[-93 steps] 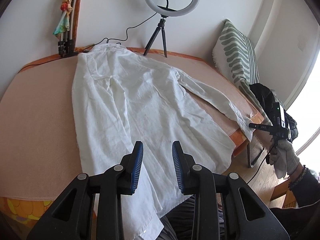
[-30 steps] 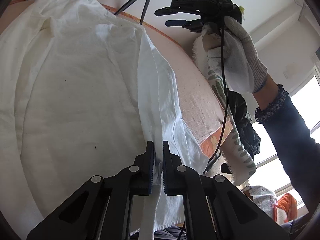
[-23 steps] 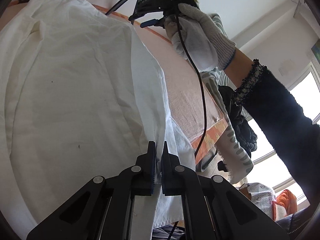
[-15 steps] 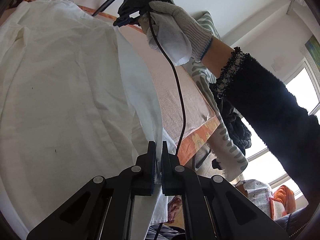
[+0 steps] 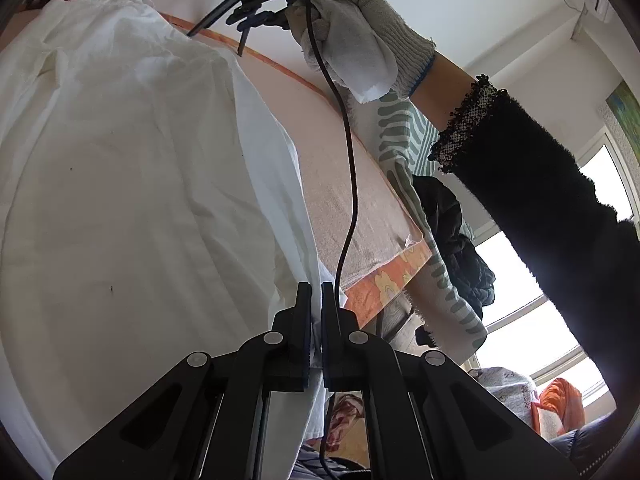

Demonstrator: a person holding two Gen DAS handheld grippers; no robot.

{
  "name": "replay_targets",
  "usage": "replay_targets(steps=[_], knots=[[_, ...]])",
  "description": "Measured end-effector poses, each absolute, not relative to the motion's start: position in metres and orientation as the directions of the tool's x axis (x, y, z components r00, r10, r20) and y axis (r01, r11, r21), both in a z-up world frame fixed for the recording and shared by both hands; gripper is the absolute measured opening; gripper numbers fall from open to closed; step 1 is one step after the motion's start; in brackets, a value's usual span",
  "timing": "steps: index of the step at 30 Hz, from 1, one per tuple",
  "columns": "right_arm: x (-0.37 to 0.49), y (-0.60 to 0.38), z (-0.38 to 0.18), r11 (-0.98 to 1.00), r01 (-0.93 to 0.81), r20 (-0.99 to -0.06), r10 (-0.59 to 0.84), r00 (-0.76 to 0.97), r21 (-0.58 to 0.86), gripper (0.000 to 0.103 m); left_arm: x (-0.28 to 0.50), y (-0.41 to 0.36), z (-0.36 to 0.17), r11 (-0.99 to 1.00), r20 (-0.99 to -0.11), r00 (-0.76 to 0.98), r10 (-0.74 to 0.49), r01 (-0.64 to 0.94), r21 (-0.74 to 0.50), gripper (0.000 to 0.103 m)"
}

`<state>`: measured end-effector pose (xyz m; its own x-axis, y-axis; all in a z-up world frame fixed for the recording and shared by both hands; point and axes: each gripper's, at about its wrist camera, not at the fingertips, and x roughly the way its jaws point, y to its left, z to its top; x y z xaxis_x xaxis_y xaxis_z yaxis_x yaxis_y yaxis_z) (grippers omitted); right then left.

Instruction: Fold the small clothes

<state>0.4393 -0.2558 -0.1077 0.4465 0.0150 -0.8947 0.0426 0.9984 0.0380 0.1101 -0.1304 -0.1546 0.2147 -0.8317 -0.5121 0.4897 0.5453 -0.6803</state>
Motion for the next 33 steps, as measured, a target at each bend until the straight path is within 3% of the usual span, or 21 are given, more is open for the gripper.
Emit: replay_targets(steps=[2, 5, 7, 8, 9, 14, 19, 25, 28, 30, 32, 33], knots=[[0.442, -0.251, -0.118, 0.999, 0.037, -0.904, -0.024, 0.427, -0.009, 0.049, 0.109, -0.131, -0.153, 0.545, -0.511, 0.217, -0.832, 0.495, -0.677, 0.002], [0.446, -0.247, -0.137, 0.995, 0.028, -0.914, -0.101, 0.392, -0.098, 0.049, 0.108, -0.132, -0.151, 0.548, -0.515, 0.219, -0.829, 0.502, -0.669, 0.002], [0.448, -0.254, -0.150, 0.994, 0.054, -0.926, -0.107, 0.361, -0.094, 0.030, 0.108, -0.131, -0.152, 0.547, -0.514, 0.219, -0.830, 0.501, -0.670, 0.002], [0.448, -0.258, -0.155, 0.994, 0.067, -0.932, -0.102, 0.348, -0.083, 0.006, 0.108, -0.131, -0.152, 0.549, -0.514, 0.220, -0.829, 0.500, -0.670, 0.002], [0.447, -0.262, -0.158, 0.995, 0.077, -0.936, -0.091, 0.340, -0.069, 0.002, 0.107, -0.131, -0.152, 0.549, -0.514, 0.222, -0.829, 0.499, -0.670, 0.002], [0.438, -0.263, -0.129, 0.995, 0.094, -0.902, -0.079, 0.424, -0.043, 0.001, 0.106, -0.126, -0.157, 0.545, -0.508, 0.219, -0.833, 0.478, -0.689, 0.002], [0.431, -0.212, -0.093, 0.998, -0.039, -0.870, -0.029, 0.492, -0.056, 0.001, 0.100, -0.114, -0.166, 0.543, -0.494, 0.229, -0.839, 0.420, -0.727, 0.002], [0.445, -0.145, -0.132, 0.984, -0.158, -0.904, -0.006, 0.427, -0.081, 0.001, 0.098, -0.105, -0.184, 0.566, -0.514, 0.238, -0.824, 0.330, -0.755, 0.002], [0.441, -0.139, -0.134, 0.983, -0.179, -0.913, 0.050, 0.406, -0.026, 0.006, 0.096, -0.100, -0.184, 0.573, -0.514, 0.255, -0.819, 0.317, -0.756, 0.002], [0.426, -0.144, -0.116, 0.980, -0.199, -0.896, 0.094, 0.433, 0.006, 0.027, 0.096, -0.098, -0.183, 0.575, -0.516, 0.255, -0.818, 0.323, -0.752, 0.002], [0.404, -0.154, -0.090, 0.978, -0.210, -0.870, 0.096, 0.484, -0.009, 0.039, 0.097, -0.097, -0.184, 0.579, -0.526, 0.242, -0.815, 0.320, -0.750, 0.004], [0.392, -0.163, -0.076, 0.978, -0.210, -0.857, 0.108, 0.505, 0.000, 0.040, 0.097, -0.096, -0.184, 0.585, -0.535, 0.237, -0.811, 0.322, -0.744, 0.008]])
